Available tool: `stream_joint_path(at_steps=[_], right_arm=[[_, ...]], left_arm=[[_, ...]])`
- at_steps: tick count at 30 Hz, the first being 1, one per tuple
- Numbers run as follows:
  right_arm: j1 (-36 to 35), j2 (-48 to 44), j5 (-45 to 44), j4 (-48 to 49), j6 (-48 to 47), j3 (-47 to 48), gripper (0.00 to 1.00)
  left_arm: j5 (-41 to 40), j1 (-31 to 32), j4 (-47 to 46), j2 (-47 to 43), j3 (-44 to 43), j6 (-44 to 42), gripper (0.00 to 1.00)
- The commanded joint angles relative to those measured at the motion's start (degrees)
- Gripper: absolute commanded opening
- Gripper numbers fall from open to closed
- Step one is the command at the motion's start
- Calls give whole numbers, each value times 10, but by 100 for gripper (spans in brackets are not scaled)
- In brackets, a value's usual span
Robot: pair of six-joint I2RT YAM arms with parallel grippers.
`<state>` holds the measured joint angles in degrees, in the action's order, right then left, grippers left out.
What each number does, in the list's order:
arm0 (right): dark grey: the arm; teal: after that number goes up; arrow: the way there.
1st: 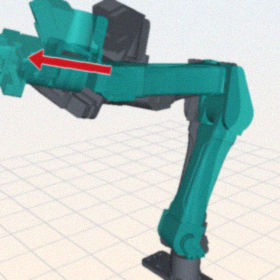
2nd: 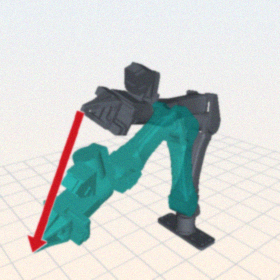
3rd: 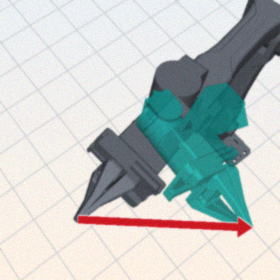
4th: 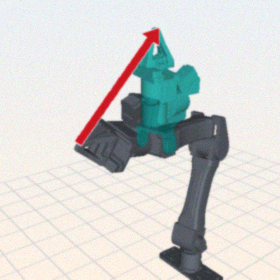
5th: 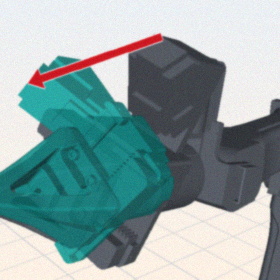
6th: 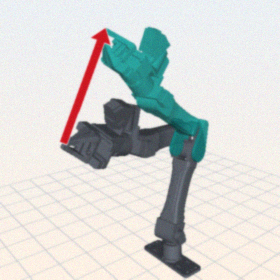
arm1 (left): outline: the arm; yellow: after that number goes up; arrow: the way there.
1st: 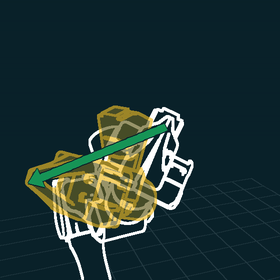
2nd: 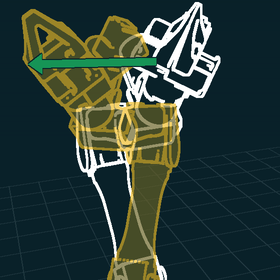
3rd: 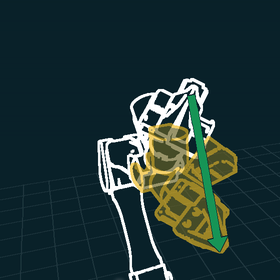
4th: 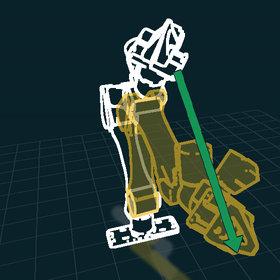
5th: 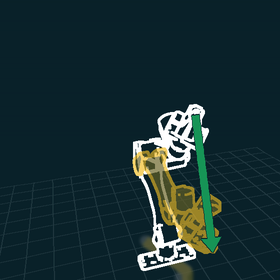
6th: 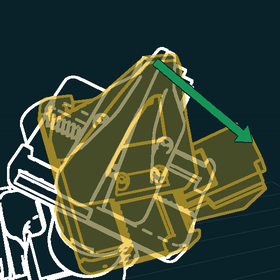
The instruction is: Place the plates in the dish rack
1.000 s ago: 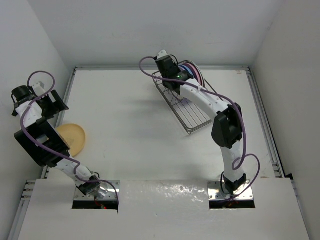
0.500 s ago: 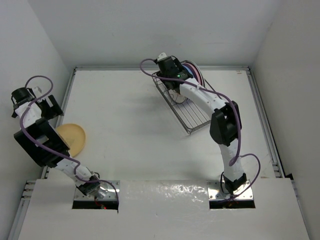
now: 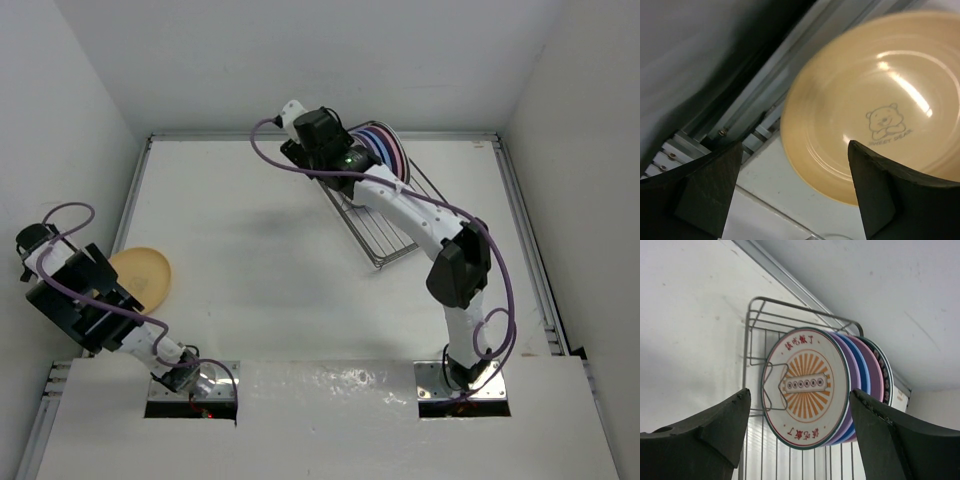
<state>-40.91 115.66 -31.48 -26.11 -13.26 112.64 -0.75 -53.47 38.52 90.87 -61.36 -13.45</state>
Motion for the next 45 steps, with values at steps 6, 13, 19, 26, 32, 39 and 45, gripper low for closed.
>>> stream_joint_path(at_steps=[6, 13, 19, 26, 32, 39, 45], right_arm=[[-16, -40, -11, 40, -45, -27, 78], [-26, -58, -20, 48, -70, -39, 79], [-37, -61, -31, 55, -88, -43, 79], [-54, -82, -53, 98, -135, -75, 80], [-60, -80, -49, 96, -134, -69, 80], [-59, -78, 174, 16, -53, -14, 81], [-23, -83, 380, 26, 59, -23, 82]], left_arm=[[-16, -1, -30, 7, 40, -17, 81], [-14, -6, -78, 25, 90, -15, 66], [2, -6, -85, 42, 89, -24, 48], [34, -7, -76, 60, 78, -32, 0], [146, 4, -44, 36, 48, -36, 0], [234, 103, -36, -41, -16, -39, 0], [322, 186, -27, -53, -95, -53, 0]])
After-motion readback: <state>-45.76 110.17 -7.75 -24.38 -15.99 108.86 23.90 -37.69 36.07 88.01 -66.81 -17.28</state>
